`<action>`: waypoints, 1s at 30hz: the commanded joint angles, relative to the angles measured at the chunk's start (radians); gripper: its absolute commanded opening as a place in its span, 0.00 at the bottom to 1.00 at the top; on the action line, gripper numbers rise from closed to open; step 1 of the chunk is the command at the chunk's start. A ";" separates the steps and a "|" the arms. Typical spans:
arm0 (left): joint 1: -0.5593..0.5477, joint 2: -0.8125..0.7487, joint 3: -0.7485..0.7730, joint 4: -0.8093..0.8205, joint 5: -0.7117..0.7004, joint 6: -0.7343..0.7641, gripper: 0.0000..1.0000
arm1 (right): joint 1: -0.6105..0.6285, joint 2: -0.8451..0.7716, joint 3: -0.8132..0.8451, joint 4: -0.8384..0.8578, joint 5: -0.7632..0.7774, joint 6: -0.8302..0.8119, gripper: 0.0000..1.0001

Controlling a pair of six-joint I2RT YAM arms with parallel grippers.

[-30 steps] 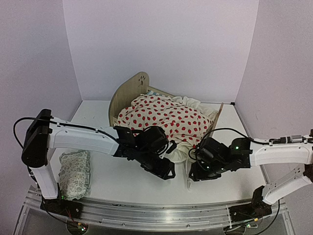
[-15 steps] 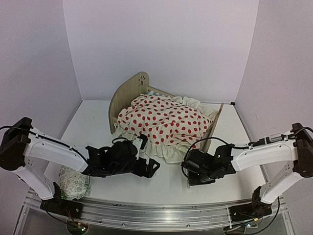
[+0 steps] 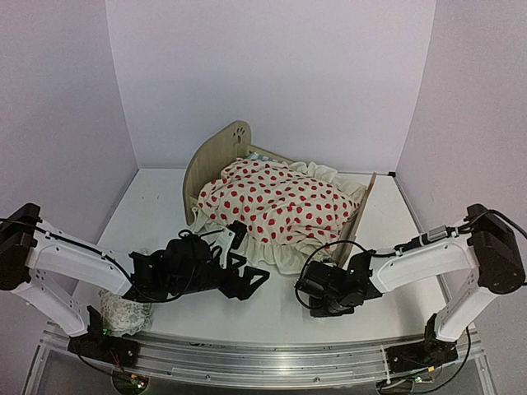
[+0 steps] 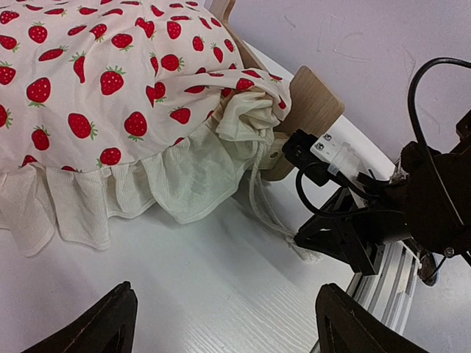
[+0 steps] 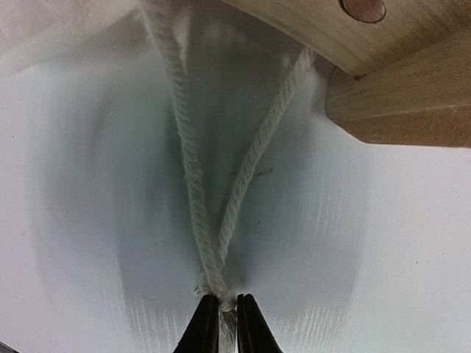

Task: Set up the pet bed
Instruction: Tie the right ropes of the mattress at the bed frame base.

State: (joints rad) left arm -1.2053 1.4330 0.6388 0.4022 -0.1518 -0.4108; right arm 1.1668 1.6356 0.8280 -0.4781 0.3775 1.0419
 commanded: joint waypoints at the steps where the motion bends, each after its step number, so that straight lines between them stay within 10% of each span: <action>1: -0.003 -0.033 0.008 0.014 0.021 0.031 0.85 | 0.007 0.006 0.005 0.009 0.013 0.020 0.10; 30: -0.117 0.359 0.277 -0.003 0.116 0.058 0.74 | -0.059 -0.108 -0.009 -0.074 -0.091 -0.138 0.00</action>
State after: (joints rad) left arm -1.3177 1.7465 0.8803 0.3432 -0.0550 -0.3014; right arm 1.1537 1.5330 0.8587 -0.5825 0.3662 0.9093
